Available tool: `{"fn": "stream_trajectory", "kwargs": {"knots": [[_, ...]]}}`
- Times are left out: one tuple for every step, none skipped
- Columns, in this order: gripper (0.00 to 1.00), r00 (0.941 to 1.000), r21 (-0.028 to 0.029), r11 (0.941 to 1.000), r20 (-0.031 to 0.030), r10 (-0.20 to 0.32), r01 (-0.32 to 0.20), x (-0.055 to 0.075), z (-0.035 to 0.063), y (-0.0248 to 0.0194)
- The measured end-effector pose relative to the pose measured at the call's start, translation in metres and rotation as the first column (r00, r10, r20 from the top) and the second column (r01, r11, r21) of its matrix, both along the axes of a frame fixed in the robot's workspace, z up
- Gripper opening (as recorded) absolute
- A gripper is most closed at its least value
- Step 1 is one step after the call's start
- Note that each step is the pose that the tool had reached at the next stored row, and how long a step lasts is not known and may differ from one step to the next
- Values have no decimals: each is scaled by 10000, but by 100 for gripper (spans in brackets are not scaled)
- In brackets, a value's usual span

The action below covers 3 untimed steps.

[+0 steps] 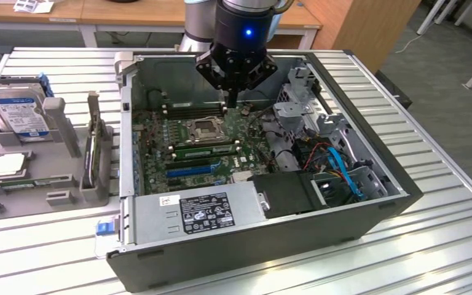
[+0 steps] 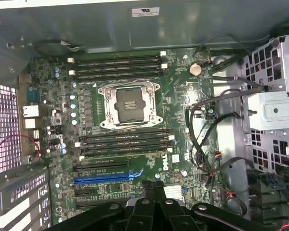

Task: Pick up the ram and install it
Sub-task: 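Press down the ram until it locks into place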

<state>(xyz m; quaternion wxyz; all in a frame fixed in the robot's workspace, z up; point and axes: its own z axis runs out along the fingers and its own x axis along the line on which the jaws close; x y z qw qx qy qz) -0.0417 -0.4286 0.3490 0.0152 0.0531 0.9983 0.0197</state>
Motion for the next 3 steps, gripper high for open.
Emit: {"fn": "stream_trajectory", "kwargs": {"knots": [[11,10000,0,10000,0,0,0,0,0,0],[11,10000,0,10000,0,0,0,0,0,0],[11,10000,0,10000,0,0,0,0,0,0]]}}
